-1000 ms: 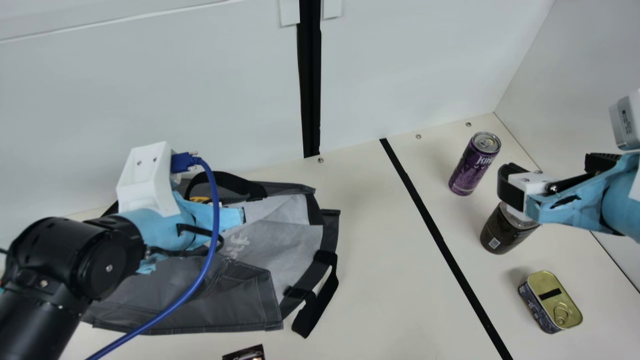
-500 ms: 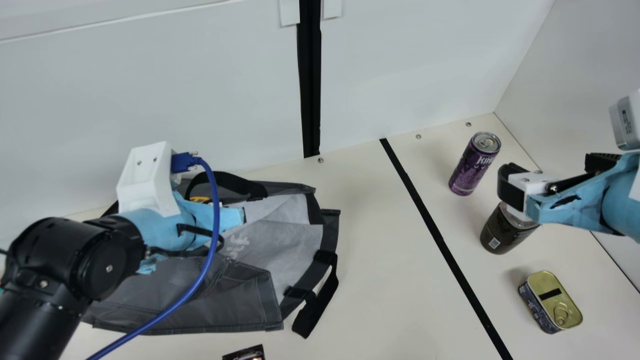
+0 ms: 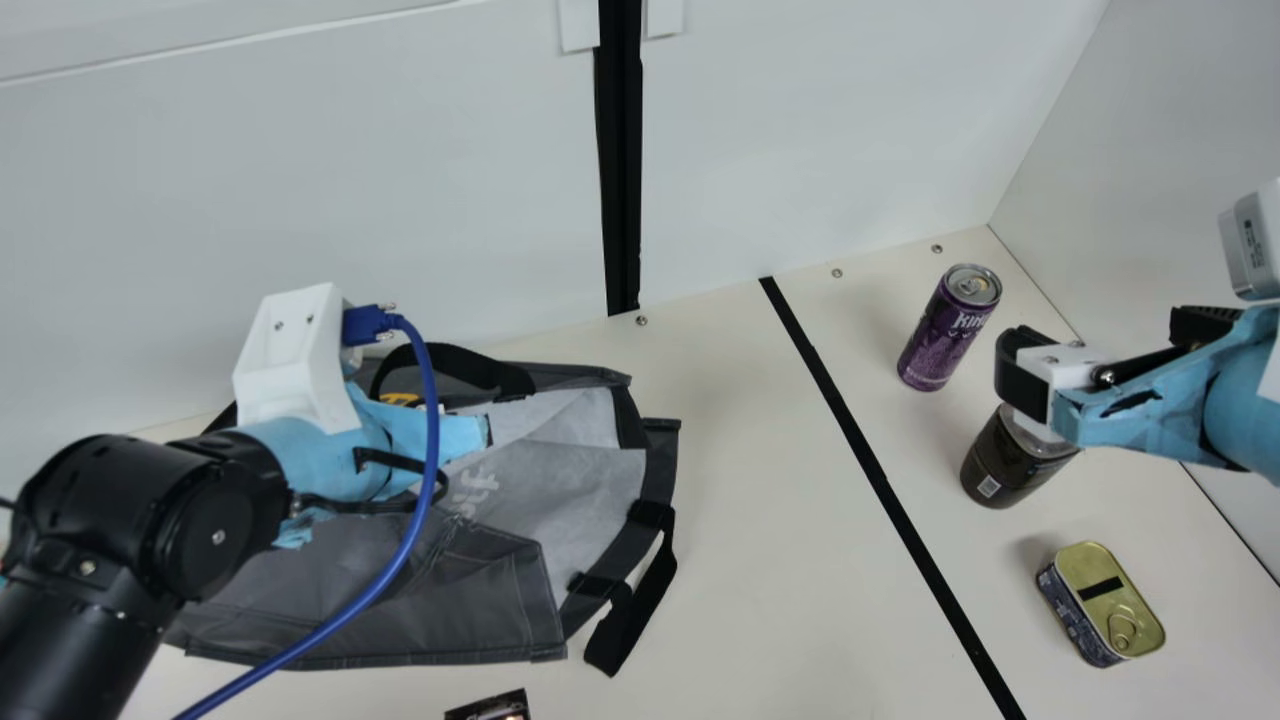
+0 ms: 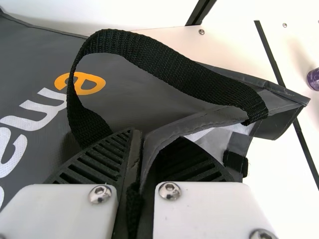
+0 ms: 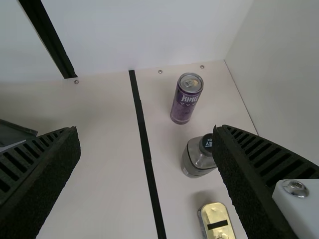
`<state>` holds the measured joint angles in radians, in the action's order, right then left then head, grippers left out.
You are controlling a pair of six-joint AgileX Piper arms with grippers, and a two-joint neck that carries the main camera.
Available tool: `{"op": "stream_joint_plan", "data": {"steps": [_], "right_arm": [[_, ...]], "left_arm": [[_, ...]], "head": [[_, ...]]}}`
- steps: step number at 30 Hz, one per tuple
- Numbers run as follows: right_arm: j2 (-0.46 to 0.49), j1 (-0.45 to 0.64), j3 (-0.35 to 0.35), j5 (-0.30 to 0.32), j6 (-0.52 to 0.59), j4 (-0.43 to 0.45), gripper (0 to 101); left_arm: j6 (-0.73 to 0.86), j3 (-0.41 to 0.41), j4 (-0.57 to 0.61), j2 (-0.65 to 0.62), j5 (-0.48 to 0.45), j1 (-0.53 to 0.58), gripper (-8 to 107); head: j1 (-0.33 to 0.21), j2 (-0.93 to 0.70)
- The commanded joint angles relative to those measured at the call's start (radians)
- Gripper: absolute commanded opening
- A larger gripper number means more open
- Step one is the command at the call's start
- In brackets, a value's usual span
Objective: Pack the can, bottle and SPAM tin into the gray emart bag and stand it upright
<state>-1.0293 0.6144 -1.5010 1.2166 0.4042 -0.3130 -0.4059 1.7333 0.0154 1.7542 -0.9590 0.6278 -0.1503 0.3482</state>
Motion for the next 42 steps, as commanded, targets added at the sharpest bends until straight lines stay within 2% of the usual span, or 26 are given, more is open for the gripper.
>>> {"op": "stream_joint_plan", "data": {"steps": [1, 8, 14, 23, 31, 42], "right_arm": [[0.000, 0.000, 0.000, 0.000, 0.000, 0.000, 95], [-0.003, -0.070, -0.012, -0.009, -0.072, 0.072, 95], [-0.038, -0.124, -0.053, 0.003, -0.163, 0.147, 95], [-0.093, -0.188, -0.071, 0.003, -0.279, 0.240, 95], [-0.142, -0.192, -0.082, 0.003, -0.313, 0.264, 95], [-0.222, -0.154, -0.114, 0.003, -0.304, 0.261, 95]], "left_arm": [[0.000, 0.000, 0.000, 0.000, 0.000, 0.000, -8], [0.000, 0.000, 0.000, 0.000, 0.000, 0.000, -8], [0.000, 0.000, 0.000, 0.000, 0.000, 0.000, -8], [0.000, 0.000, 0.000, 0.000, 0.000, 0.000, -8], [0.000, 0.000, 0.000, 0.000, 0.000, 0.000, -8], [0.000, 0.000, 0.000, 0.000, 0.000, 0.000, -8]], "head": [[-0.024, 0.001], [-0.024, 0.001], [-0.024, 0.001], [-0.024, 0.001], [-0.024, 0.001], [-0.024, 0.001]]}}
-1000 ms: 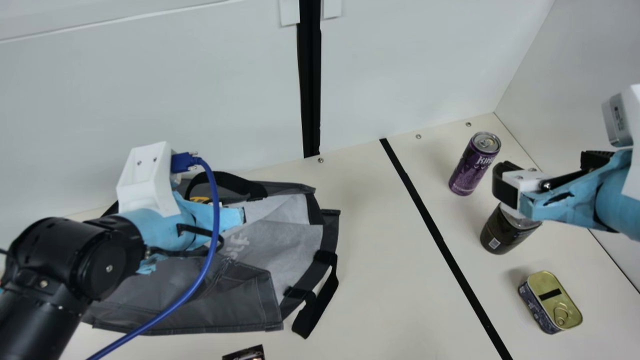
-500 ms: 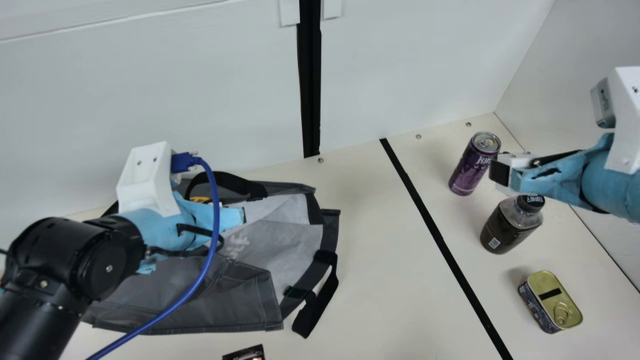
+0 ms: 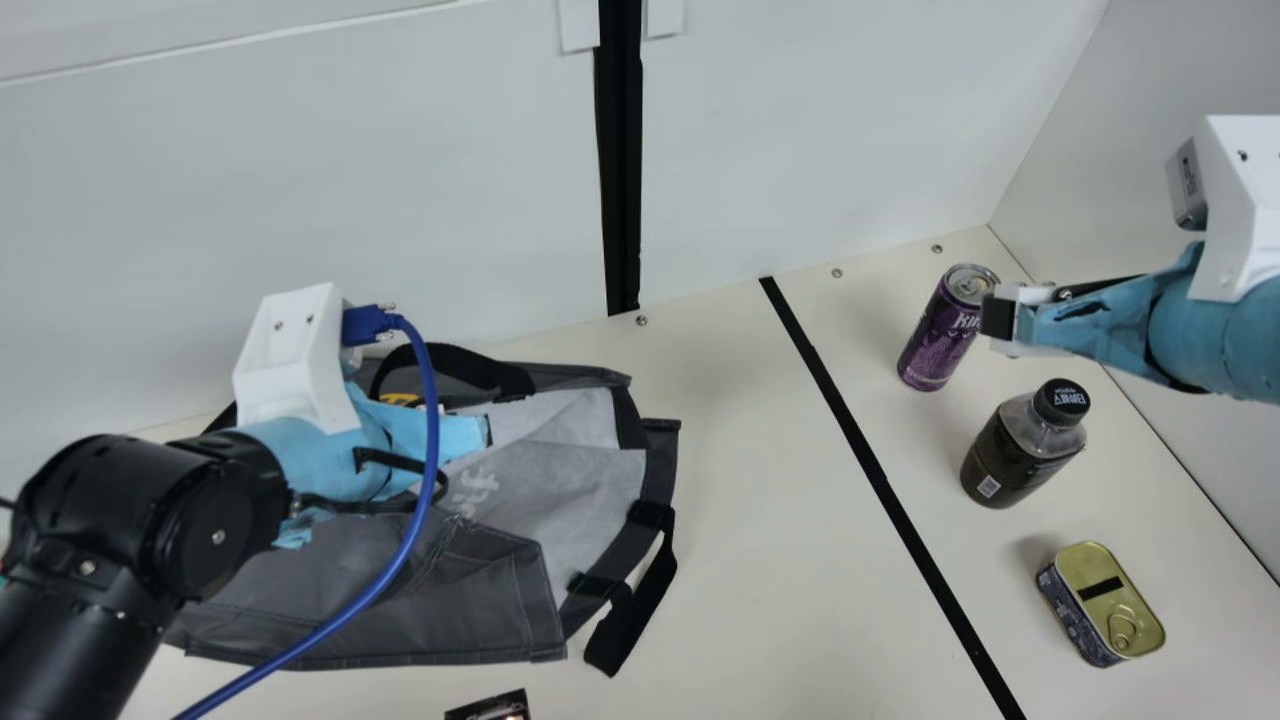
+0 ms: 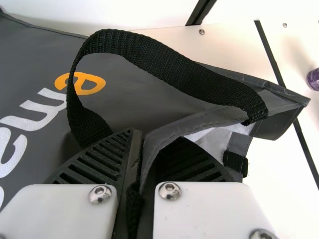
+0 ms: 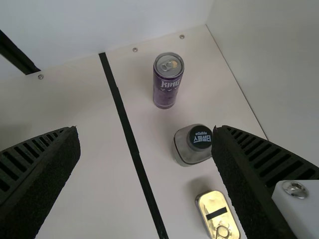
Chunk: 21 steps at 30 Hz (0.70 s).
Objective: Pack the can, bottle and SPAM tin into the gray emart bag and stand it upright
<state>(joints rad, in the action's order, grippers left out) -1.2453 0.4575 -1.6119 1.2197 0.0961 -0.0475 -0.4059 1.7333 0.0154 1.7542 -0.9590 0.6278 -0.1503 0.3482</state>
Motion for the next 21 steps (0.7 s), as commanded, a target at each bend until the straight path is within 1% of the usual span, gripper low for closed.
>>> {"op": "stream_joint_plan", "data": {"steps": [1, 21], "right_arm": [[-0.014, 0.007, -0.007, 0.000, 0.007, -0.006, 95], [-0.197, 0.055, -0.104, 0.000, 0.046, -0.027, 95]], "left_arm": [[0.000, 0.000, 0.000, 0.000, 0.000, 0.000, -8], [0.000, 0.000, 0.000, 0.000, 0.000, 0.000, -8]], "head": [[-0.024, 0.001], [-0.024, 0.001]]}}
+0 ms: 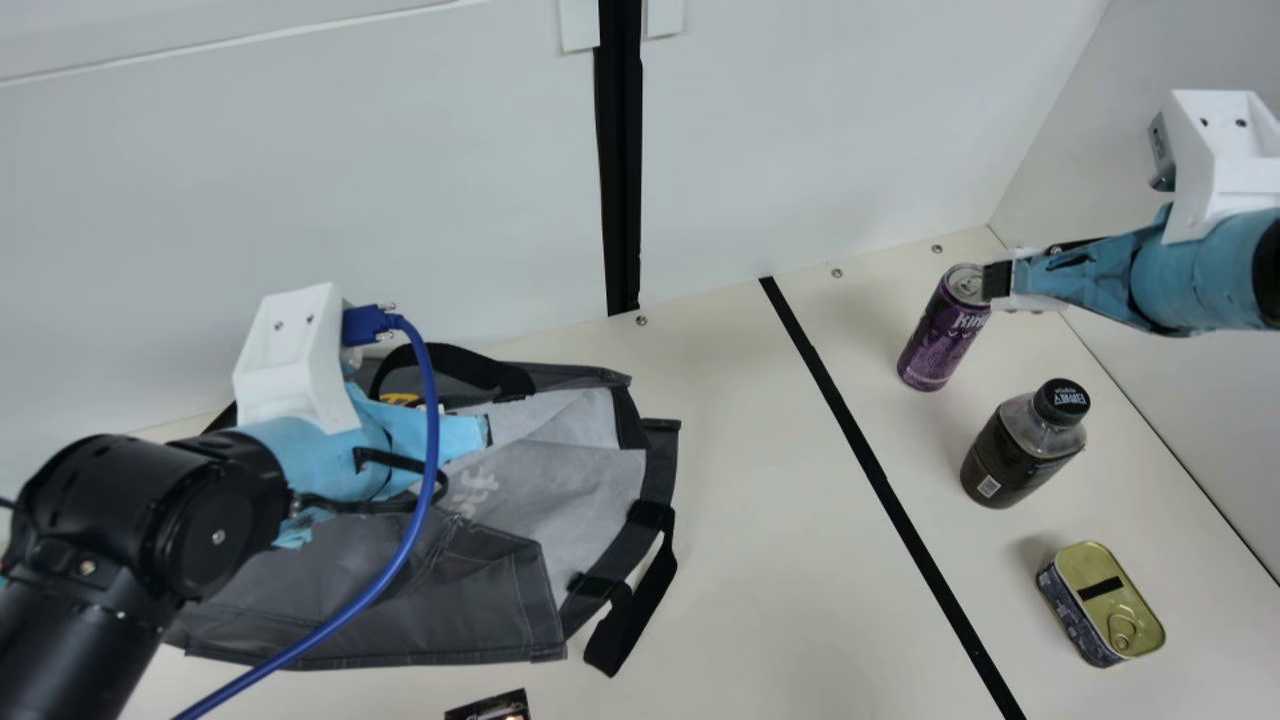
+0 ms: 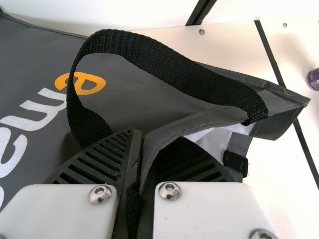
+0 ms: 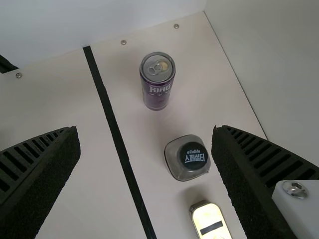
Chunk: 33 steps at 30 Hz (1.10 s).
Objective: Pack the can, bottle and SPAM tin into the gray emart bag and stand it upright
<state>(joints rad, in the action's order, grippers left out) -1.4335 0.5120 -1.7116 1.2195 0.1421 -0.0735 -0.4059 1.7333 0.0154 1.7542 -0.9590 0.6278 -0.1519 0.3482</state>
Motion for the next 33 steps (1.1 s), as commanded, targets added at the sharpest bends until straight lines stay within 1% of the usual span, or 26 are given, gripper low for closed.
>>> {"op": "stream_joint_plan", "data": {"steps": [1, 13, 33], "right_arm": [[-0.018, 0.002, -0.010, 0.000, 0.002, -0.002, 95], [-0.150, 0.012, -0.093, 0.000, 0.013, 0.001, 95], [-0.396, 0.012, -0.246, 0.000, 0.024, -0.011, 95]], "left_arm": [[0.000, 0.000, 0.000, 0.000, 0.000, 0.000, -8], [0.000, 0.000, 0.000, 0.000, 0.000, 0.000, -8], [0.000, 0.000, 0.000, 0.000, 0.000, 0.000, -8]], "head": [[-0.023, 0.001], [-0.023, 0.001], [-0.023, 0.001]]}}
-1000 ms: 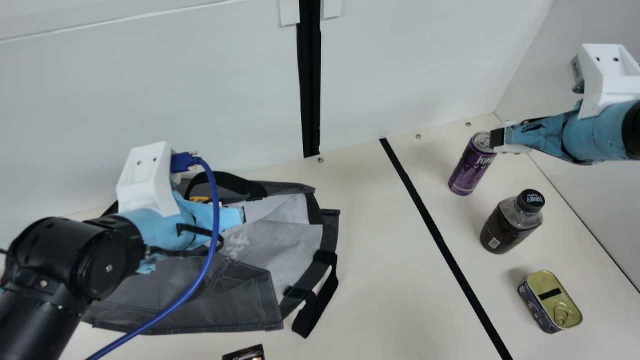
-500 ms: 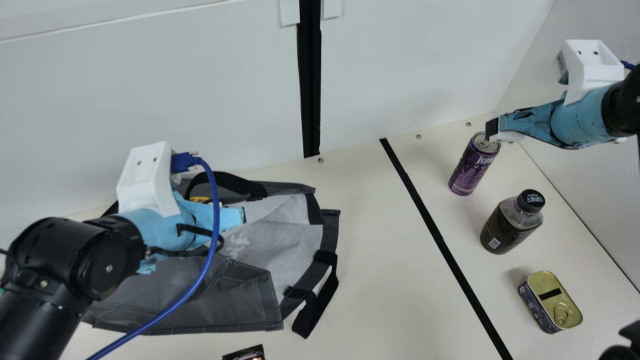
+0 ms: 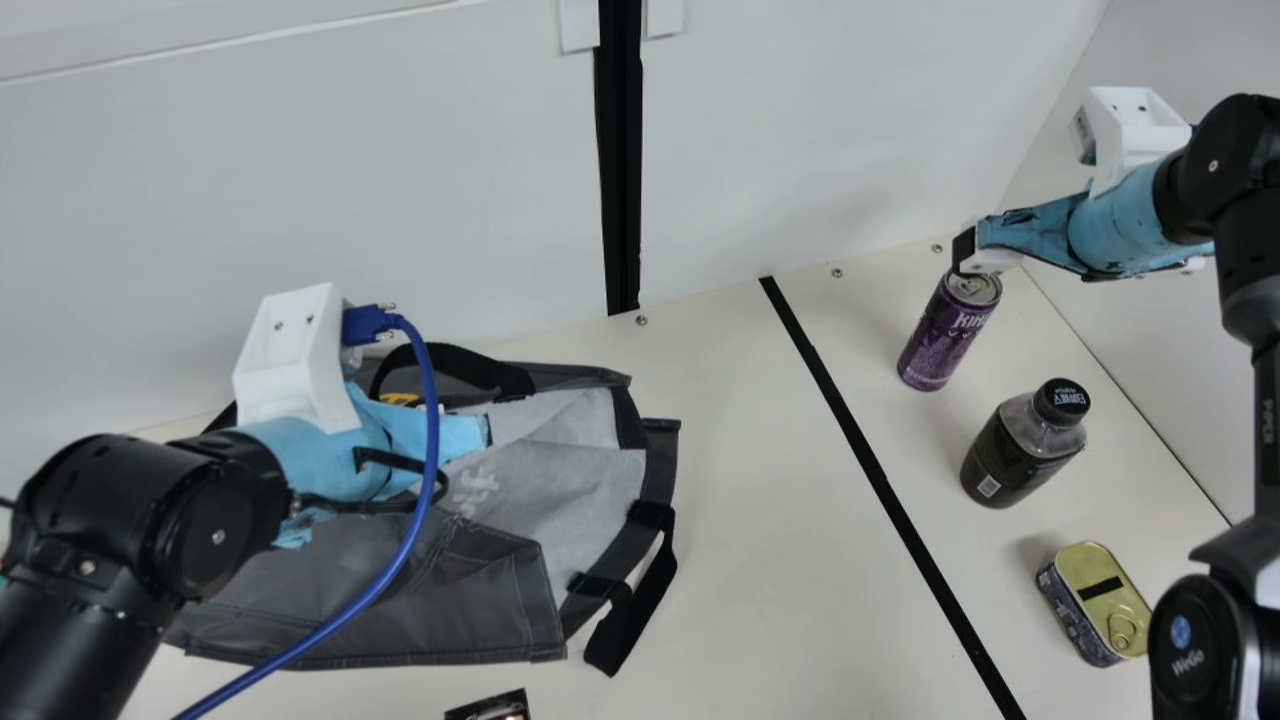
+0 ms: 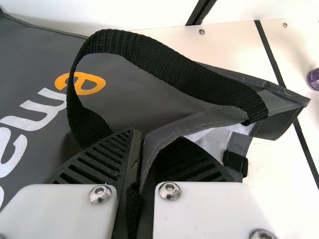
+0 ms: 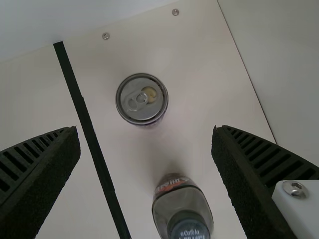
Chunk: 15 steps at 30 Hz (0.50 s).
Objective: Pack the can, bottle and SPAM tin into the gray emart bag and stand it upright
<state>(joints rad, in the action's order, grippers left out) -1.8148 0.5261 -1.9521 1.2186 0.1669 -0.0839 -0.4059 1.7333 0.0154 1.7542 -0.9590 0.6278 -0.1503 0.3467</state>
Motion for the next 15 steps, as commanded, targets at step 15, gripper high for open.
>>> {"op": "stream_joint_plan", "data": {"steps": [15], "right_arm": [[-0.178, -0.025, -0.103, 0.001, -0.003, 0.003, 95]], "left_arm": [[0.000, 0.000, 0.000, 0.000, 0.000, 0.000, -8]], "head": [[-0.024, 0.002]]}}
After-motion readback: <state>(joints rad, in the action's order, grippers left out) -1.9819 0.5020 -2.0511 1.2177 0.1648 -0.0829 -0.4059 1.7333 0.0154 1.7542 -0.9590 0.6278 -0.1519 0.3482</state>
